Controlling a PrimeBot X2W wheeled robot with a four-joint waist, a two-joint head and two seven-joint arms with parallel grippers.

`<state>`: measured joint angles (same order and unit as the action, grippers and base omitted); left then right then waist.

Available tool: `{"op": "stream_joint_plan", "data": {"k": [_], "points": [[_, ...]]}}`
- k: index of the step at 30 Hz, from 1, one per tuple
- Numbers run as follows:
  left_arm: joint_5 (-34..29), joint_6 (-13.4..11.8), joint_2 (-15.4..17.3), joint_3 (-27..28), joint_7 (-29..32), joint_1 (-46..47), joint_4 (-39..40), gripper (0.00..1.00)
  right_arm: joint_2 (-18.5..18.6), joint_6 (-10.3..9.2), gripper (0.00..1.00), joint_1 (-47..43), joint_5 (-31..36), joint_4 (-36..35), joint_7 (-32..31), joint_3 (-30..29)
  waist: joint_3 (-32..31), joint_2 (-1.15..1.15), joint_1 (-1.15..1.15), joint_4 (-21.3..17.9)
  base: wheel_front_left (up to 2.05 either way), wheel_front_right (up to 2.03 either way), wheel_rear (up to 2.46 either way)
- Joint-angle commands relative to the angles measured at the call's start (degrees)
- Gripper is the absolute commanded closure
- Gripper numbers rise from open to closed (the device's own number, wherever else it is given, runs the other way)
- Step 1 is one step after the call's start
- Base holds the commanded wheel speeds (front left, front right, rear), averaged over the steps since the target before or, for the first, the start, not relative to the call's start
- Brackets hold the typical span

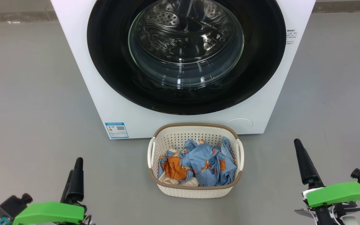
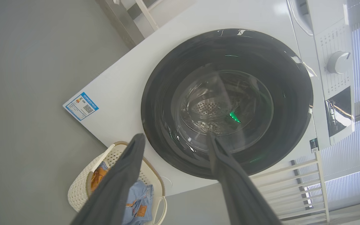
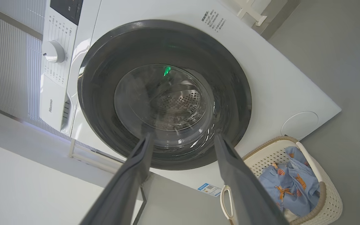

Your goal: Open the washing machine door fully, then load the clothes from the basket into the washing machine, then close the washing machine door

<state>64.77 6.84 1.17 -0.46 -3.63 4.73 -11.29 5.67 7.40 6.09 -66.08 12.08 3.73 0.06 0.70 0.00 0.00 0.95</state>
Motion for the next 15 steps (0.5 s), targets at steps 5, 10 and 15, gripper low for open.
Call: {"op": "stream_joint_plan", "data": {"k": [5,10,15], "points": [[-5.16,0.44,1.12,0.22,-1.41,2.2,1.99,0.0,1.06,0.05,0.0,3.32,5.49,-0.41,1.37,1.85,-0.01,0.0,0.0,0.01,0.0,0.0,0.0],[-9.7,0.03,1.17,0.3,-2.26,2.2,2.65,0.0,1.51,0.05,0.0,3.97,11.79,0.31,2.22,2.55,-0.04,0.0,0.0,0.04,0.0,0.0,0.0],[-14.93,-0.32,1.22,-0.19,-3.1,2.27,3.14,0.0,1.95,0.05,0.0,4.23,17.57,0.51,3.06,3.49,-0.1,0.0,0.0,0.18,0.0,0.0,0.0]]}}
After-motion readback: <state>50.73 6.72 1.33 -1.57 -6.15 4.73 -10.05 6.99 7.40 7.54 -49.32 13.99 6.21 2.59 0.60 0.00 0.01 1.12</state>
